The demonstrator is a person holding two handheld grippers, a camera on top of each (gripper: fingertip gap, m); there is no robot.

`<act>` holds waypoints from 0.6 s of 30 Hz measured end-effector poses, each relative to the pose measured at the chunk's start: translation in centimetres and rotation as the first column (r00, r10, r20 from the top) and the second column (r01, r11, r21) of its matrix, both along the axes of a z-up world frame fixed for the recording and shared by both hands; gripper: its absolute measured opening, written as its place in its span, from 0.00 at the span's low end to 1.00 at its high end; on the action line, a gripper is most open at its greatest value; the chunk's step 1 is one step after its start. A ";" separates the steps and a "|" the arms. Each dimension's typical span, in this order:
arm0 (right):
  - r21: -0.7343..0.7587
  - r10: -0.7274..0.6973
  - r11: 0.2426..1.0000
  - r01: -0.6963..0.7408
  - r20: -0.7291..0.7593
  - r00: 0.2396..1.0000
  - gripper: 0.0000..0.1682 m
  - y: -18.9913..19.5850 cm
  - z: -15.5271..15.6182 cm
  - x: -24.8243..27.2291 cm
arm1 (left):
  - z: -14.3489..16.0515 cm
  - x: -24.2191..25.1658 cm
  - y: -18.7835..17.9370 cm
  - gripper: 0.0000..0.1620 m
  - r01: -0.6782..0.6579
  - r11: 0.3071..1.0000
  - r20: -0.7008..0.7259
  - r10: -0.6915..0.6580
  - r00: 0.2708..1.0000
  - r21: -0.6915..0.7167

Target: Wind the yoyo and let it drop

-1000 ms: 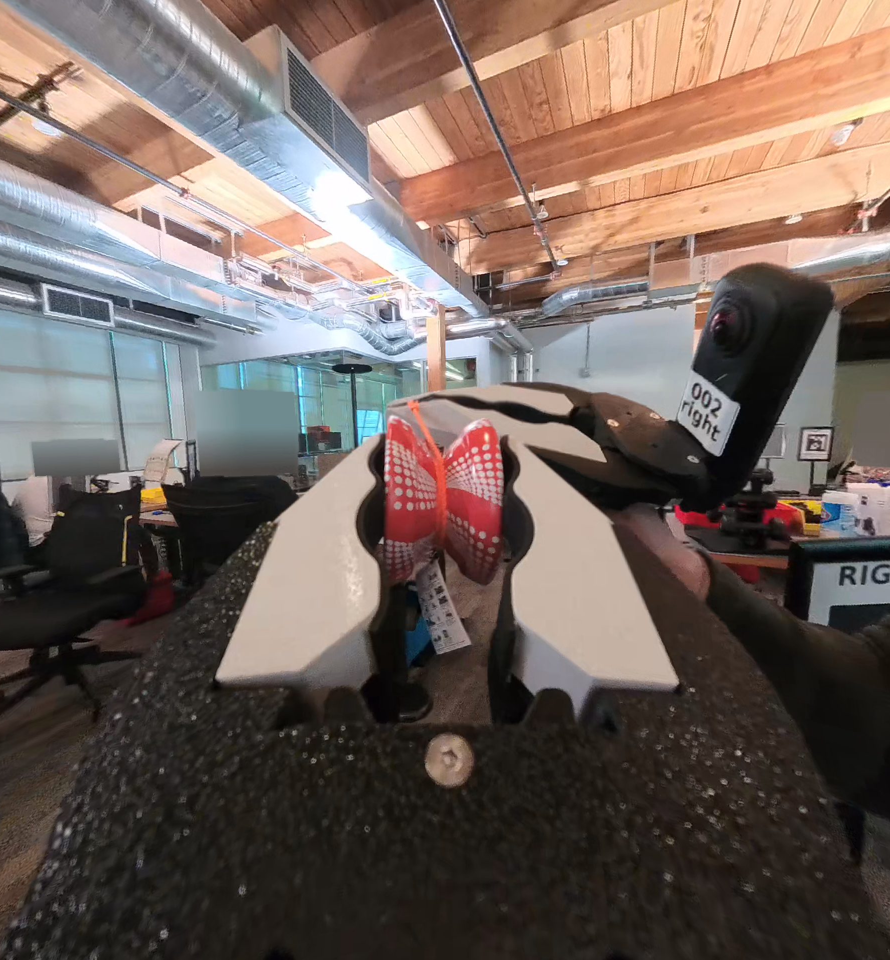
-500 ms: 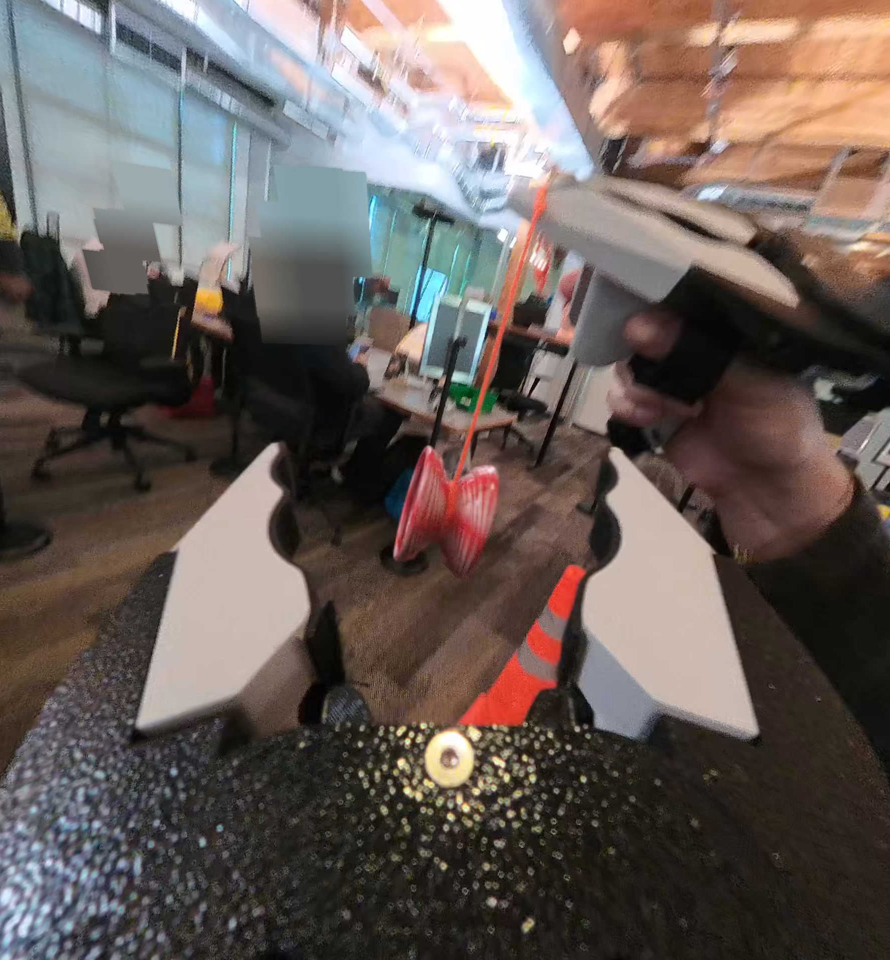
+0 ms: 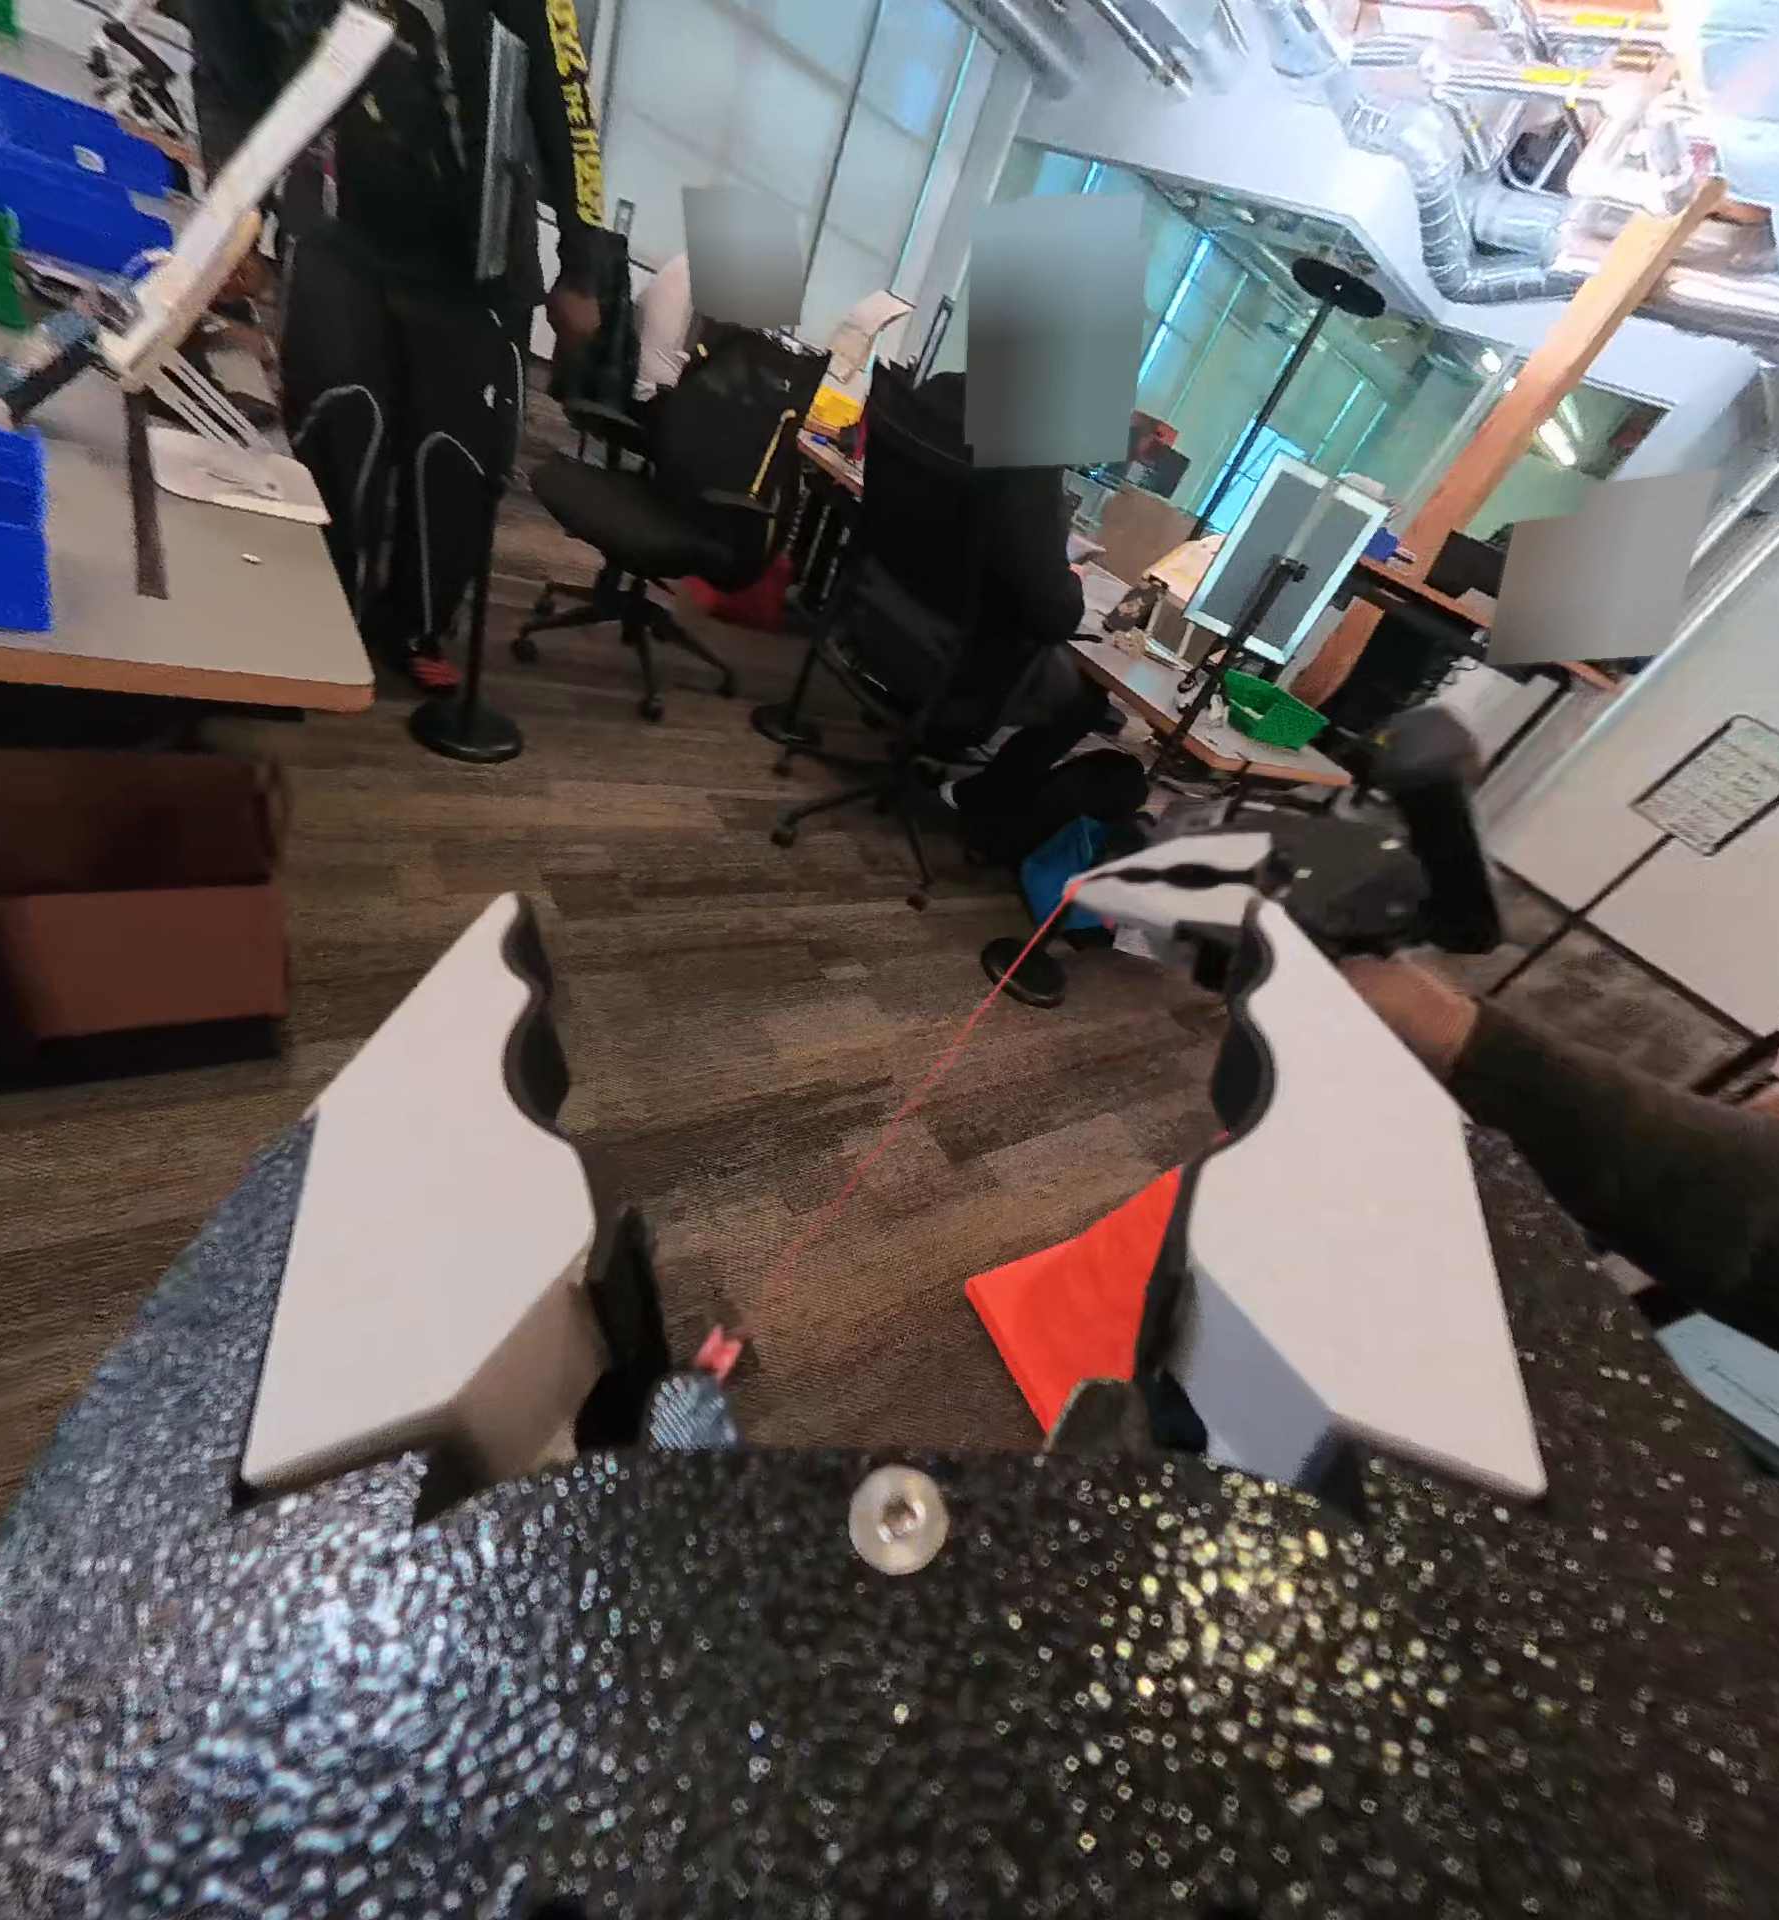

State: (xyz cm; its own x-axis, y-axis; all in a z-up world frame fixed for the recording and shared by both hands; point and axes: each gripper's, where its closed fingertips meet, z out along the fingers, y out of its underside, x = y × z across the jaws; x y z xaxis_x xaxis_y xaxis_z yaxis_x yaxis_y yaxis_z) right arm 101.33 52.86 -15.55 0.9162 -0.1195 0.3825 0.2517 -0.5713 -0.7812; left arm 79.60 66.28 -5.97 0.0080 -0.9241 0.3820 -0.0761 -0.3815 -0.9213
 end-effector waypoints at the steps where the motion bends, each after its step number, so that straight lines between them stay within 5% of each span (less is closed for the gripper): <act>1: -0.026 -0.007 1.000 0.006 -0.035 0.999 0.00 0.3 -1.3 0.8 | 0.3 -0.4 0.1 0.78 -0.011 1.000 0.000 0.011 1.000 0.017; 2: -0.022 -0.020 1.000 0.019 -0.044 0.999 0.00 0.8 -1.1 2.0 | 0.5 -0.6 0.1 0.78 -0.018 0.999 0.000 0.018 1.000 0.030; 4: 0.109 -0.068 0.992 0.061 0.060 0.996 0.00 2.0 6.5 5.4 | 1.0 -0.8 0.1 0.76 -0.019 0.999 0.008 0.019 1.000 0.039; 6: 0.357 -0.149 0.932 0.068 0.203 0.968 0.00 1.5 20.4 7.1 | 1.9 -1.3 -0.3 0.66 -0.026 0.997 0.049 0.022 0.999 0.074; 8: 0.611 -0.229 0.791 -0.031 0.343 0.911 0.00 -2.2 35.1 5.0 | 2.5 -2.2 -0.7 0.62 -0.065 0.990 0.075 0.056 0.996 0.126; 10: 0.682 -0.277 0.725 -0.098 0.419 0.865 0.00 -5.4 42.9 3.1 | 2.7 -2.6 -1.2 0.65 -0.093 0.983 0.074 0.082 0.994 0.161; 13: 0.641 -0.202 0.757 -0.125 0.412 0.889 0.00 -5.6 44.0 2.3 | 3.3 -3.1 -2.0 0.66 -0.107 0.971 0.076 0.093 0.993 0.215; 18: 0.500 -0.155 0.863 -0.072 0.398 0.904 0.00 -3.4 35.8 2.9 | 4.5 -3.5 -1.8 0.66 -0.134 0.971 0.114 0.113 0.987 0.200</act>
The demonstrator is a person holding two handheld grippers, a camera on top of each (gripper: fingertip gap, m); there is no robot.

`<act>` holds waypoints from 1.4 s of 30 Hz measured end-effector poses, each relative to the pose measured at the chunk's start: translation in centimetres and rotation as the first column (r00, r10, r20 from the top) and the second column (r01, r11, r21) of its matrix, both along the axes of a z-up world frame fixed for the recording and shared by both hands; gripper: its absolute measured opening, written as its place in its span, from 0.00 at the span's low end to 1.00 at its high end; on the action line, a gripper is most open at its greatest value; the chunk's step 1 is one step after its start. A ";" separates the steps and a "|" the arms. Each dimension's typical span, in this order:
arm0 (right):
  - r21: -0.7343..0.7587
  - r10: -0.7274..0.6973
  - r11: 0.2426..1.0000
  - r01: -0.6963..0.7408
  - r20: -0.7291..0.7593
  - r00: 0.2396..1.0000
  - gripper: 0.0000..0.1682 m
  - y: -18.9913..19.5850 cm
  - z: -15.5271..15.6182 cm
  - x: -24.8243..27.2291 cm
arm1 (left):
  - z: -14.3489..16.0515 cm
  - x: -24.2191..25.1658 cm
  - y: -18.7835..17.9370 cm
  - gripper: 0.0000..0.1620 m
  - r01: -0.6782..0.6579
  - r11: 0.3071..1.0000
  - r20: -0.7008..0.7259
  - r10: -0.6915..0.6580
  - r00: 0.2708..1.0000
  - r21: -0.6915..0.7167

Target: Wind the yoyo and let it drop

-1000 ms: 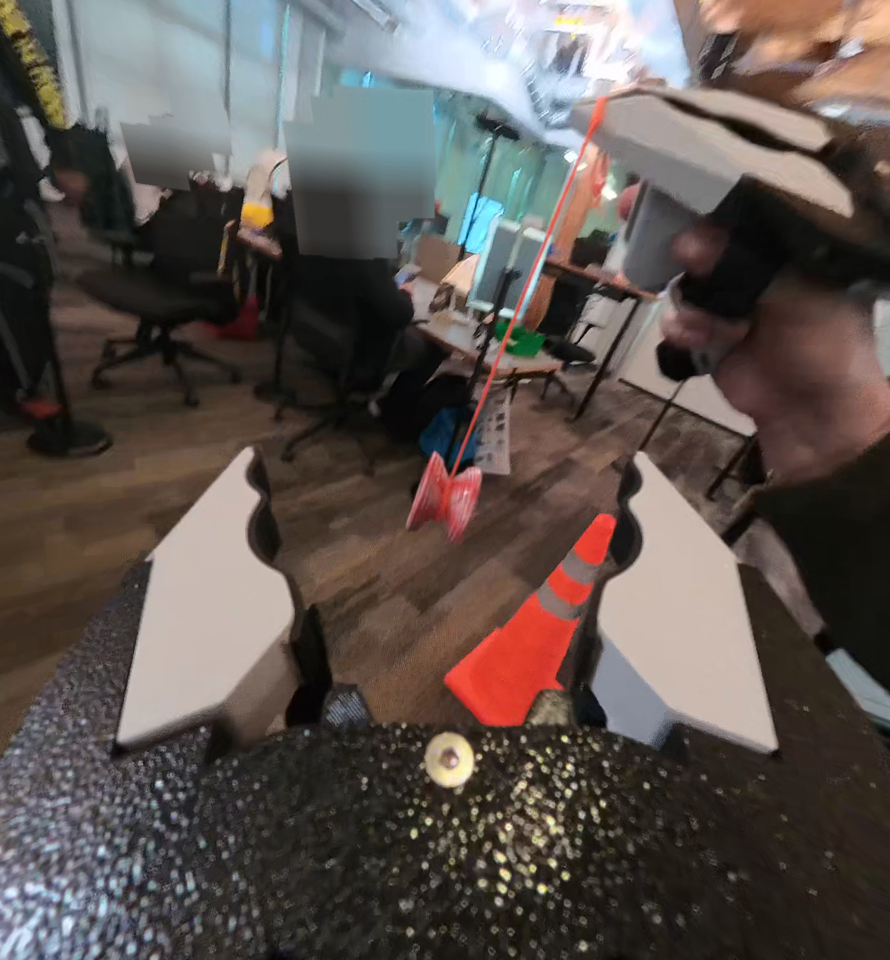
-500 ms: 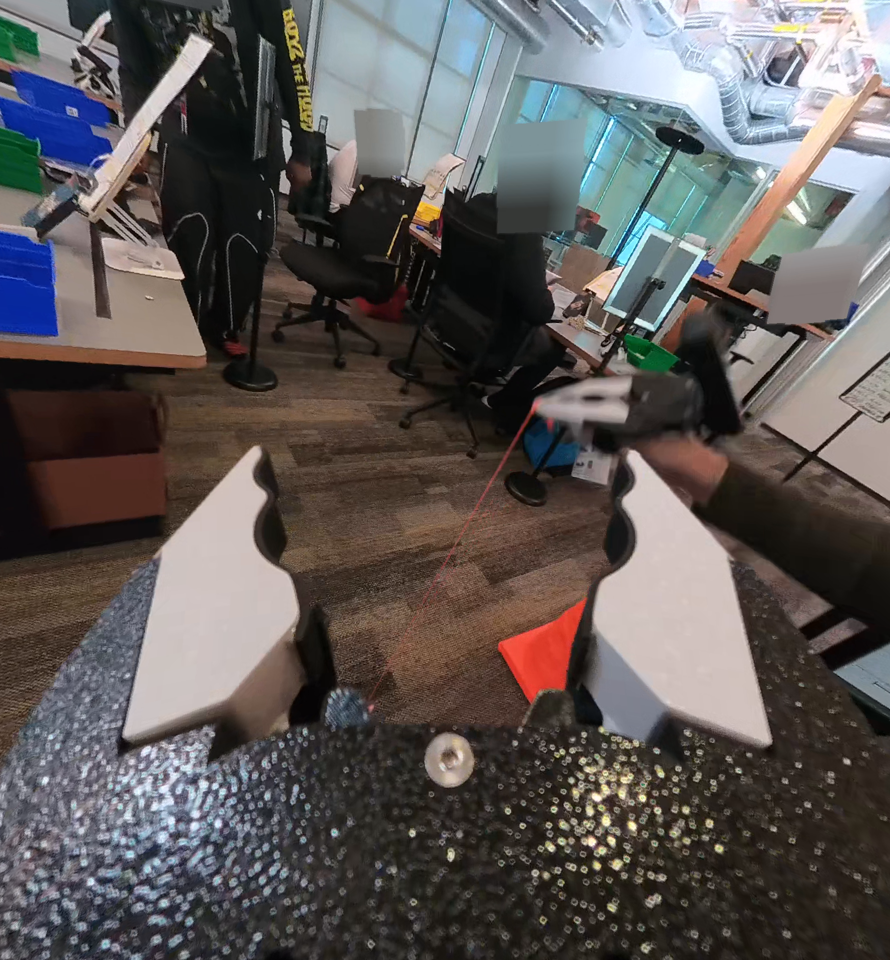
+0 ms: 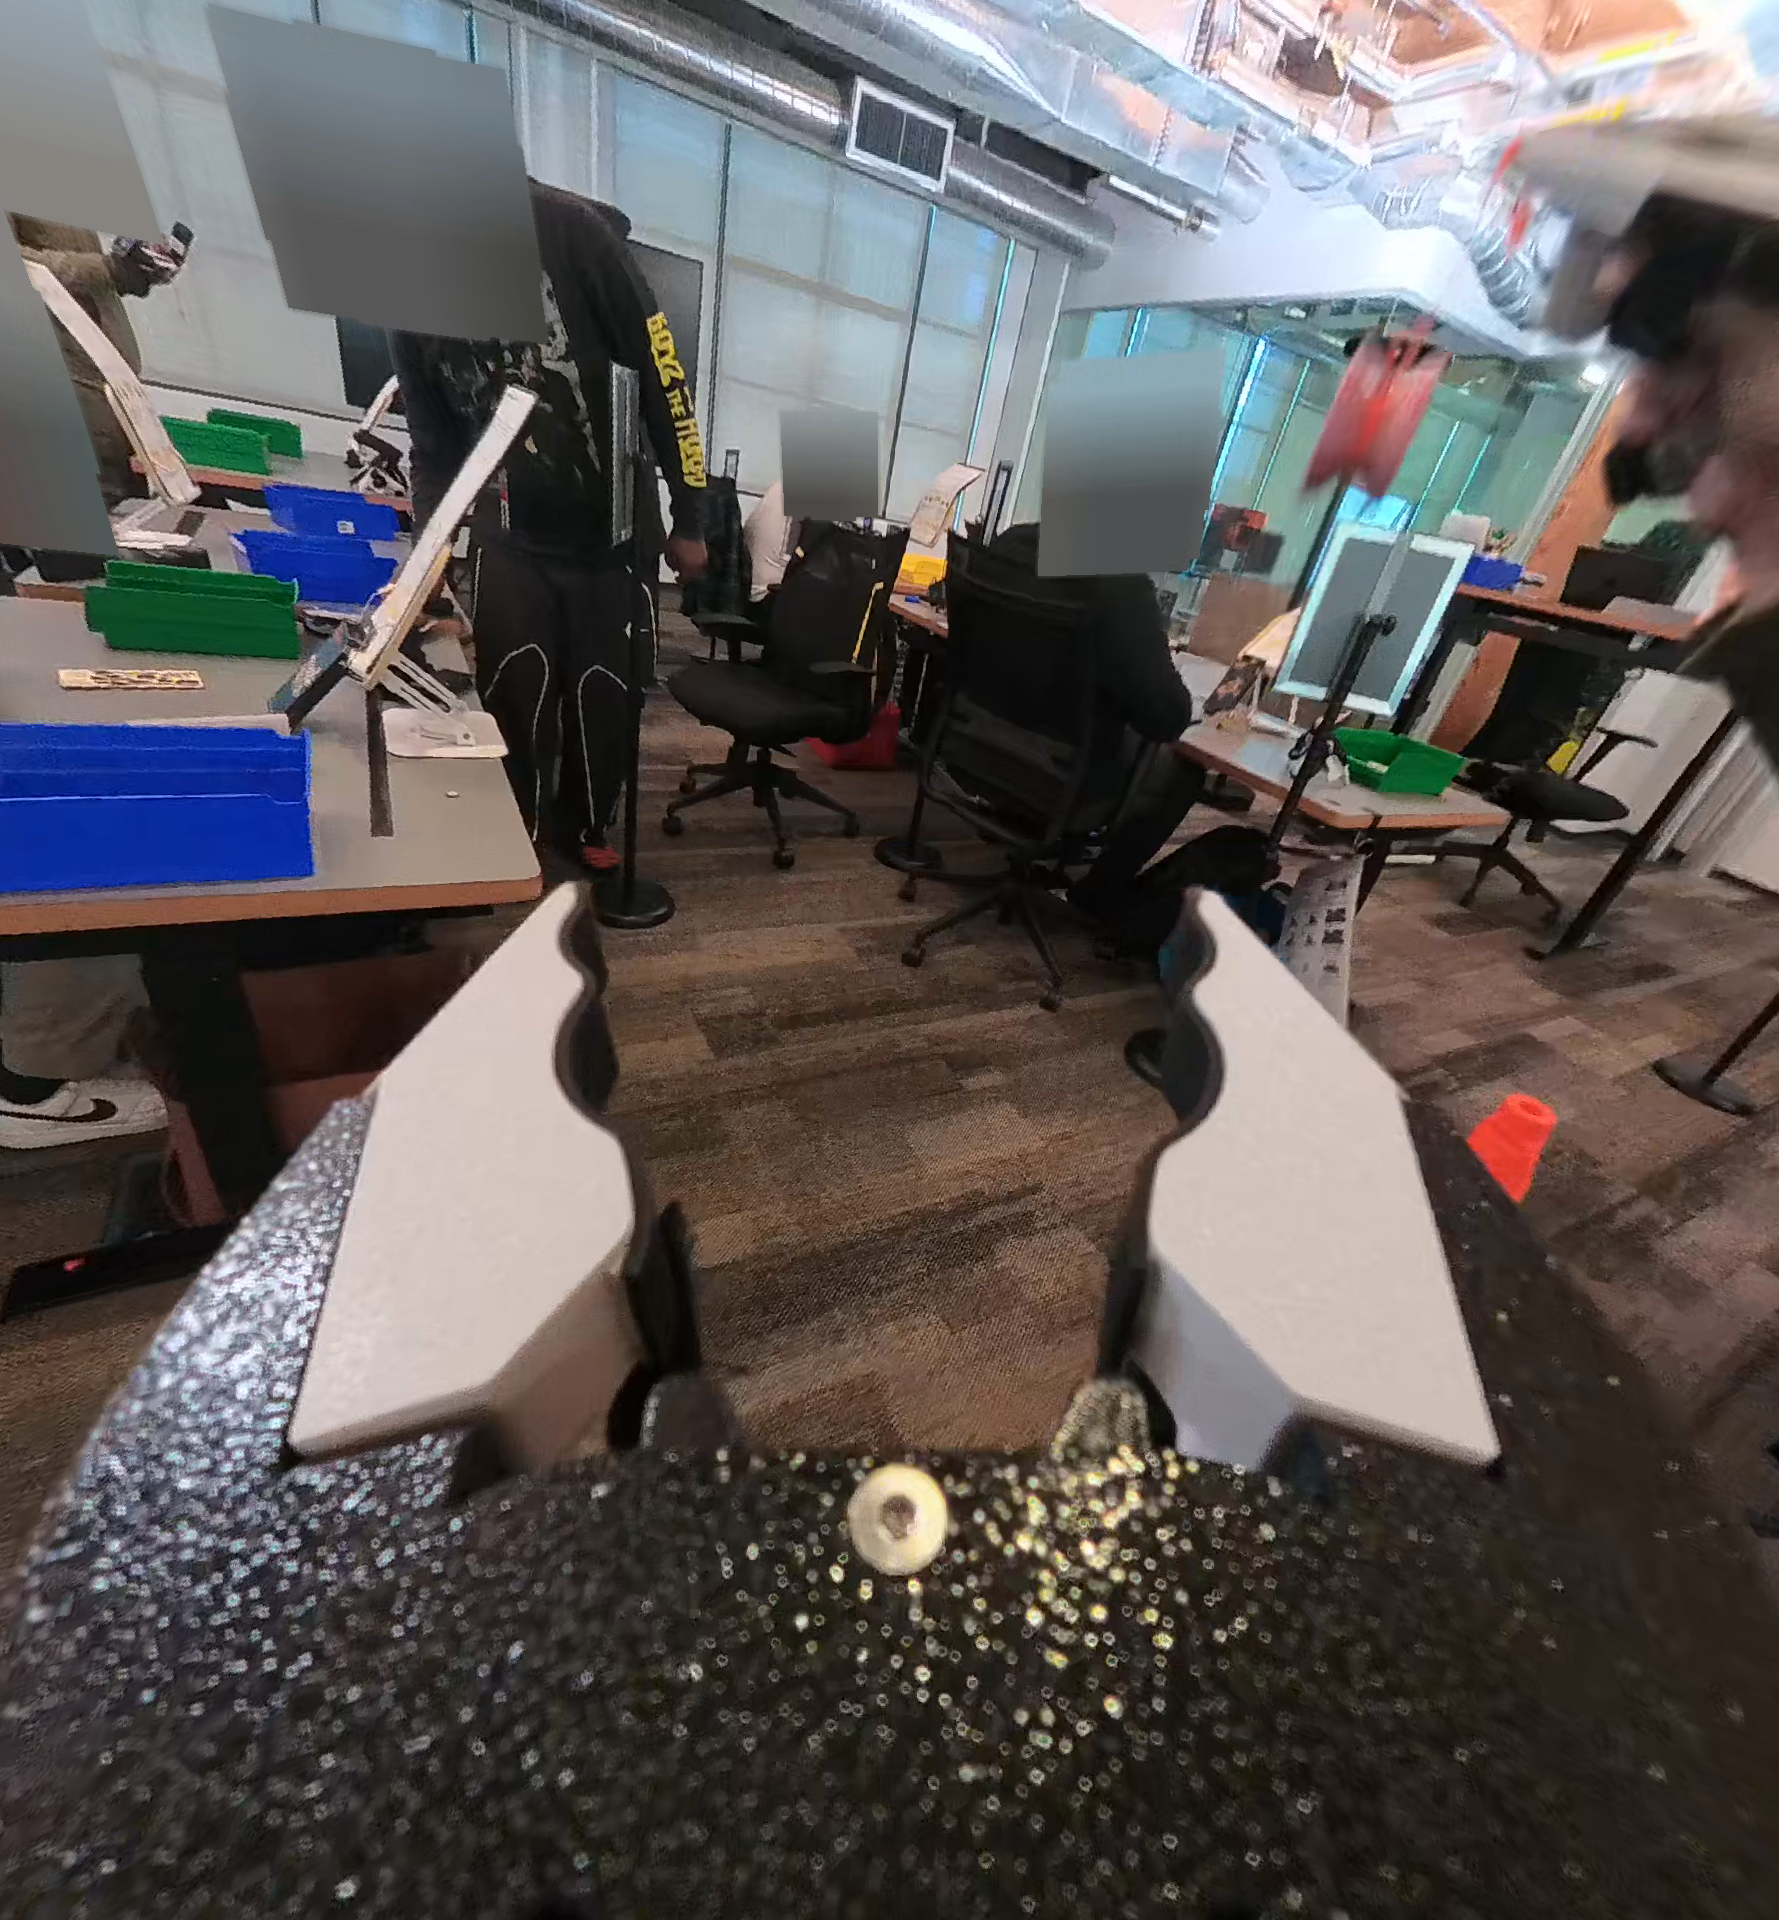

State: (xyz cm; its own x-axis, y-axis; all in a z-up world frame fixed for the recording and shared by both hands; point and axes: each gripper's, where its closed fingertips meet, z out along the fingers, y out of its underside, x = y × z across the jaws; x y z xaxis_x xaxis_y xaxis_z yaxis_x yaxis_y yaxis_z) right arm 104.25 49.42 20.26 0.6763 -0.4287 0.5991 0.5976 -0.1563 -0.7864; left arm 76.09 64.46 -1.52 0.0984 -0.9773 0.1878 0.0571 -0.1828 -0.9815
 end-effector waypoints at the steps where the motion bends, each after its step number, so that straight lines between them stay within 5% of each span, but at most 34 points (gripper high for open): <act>1: 0.010 -0.020 1.000 0.020 -0.006 1.000 0.00 0.0 -1.2 0.2 | 0.2 0.0 0.1 0.66 0.002 1.000 0.011 -0.002 1.000 -0.012; 6: -0.092 -0.049 0.995 0.048 -0.009 0.999 0.00 0.8 -7.6 -0.7 | -0.6 0.6 0.0 0.66 0.026 0.999 -0.017 -0.026 1.000 -0.042; 10: -0.282 -0.106 0.955 0.093 -0.033 0.994 0.00 2.4 -16.3 -0.4 | -1.1 1.5 -0.4 0.66 0.062 0.995 -0.027 -0.065 0.998 -0.077; 16: -0.533 -0.345 0.829 0.172 -0.244 0.906 0.00 0.5 -31.2 2.6 | -2.1 1.6 -1.3 0.66 0.101 0.989 -0.053 -0.107 0.993 -0.104; 20: -0.569 -0.331 0.820 0.057 -0.391 0.859 0.00 1.5 -35.9 0.9 | -3.2 1.1 -1.5 0.66 0.104 0.984 -0.066 -0.115 0.991 -0.146; 23: -0.550 -0.183 0.829 -0.095 -0.429 0.885 0.00 4.8 -33.6 -1.0 | -3.5 0.9 -1.6 0.66 0.110 0.981 -0.072 -0.123 0.990 -0.160; 25: -0.550 -0.066 0.821 -0.154 -0.359 0.931 0.00 7.0 -28.9 -1.8 | -3.3 0.7 -1.6 0.65 0.102 0.984 -0.061 -0.111 0.992 -0.145; 27: -0.516 0.003 0.851 -0.102 -0.189 0.982 0.00 8.1 -20.5 -1.5 | -3.0 0.6 -1.7 0.65 0.098 0.986 -0.052 -0.106 0.993 -0.136; 30: -0.071 0.057 0.996 -0.053 0.064 0.996 0.00 4.9 -0.3 -3.9 | -3.1 0.6 -1.9 0.65 0.101 0.986 -0.053 -0.109 0.993 -0.134; 32: 0.087 0.098 0.990 -0.113 0.161 0.982 0.00 1.5 7.6 -6.7 | -3.3 0.6 -2.3 0.65 0.105 0.984 -0.053 -0.114 0.992 -0.144; 35: 0.015 0.137 0.990 -0.142 0.172 0.976 0.00 1.4 8.5 -7.9 | -3.8 0.8 -2.9 0.65 0.124 0.981 -0.069 -0.135 0.988 -0.150; 42: -0.188 0.102 0.977 -0.097 0.019 0.995 0.00 4.2 -4.3 -6.1 | -3.5 1.3 -3.0 0.65 0.144 0.975 -0.056 -0.156 0.986 -0.170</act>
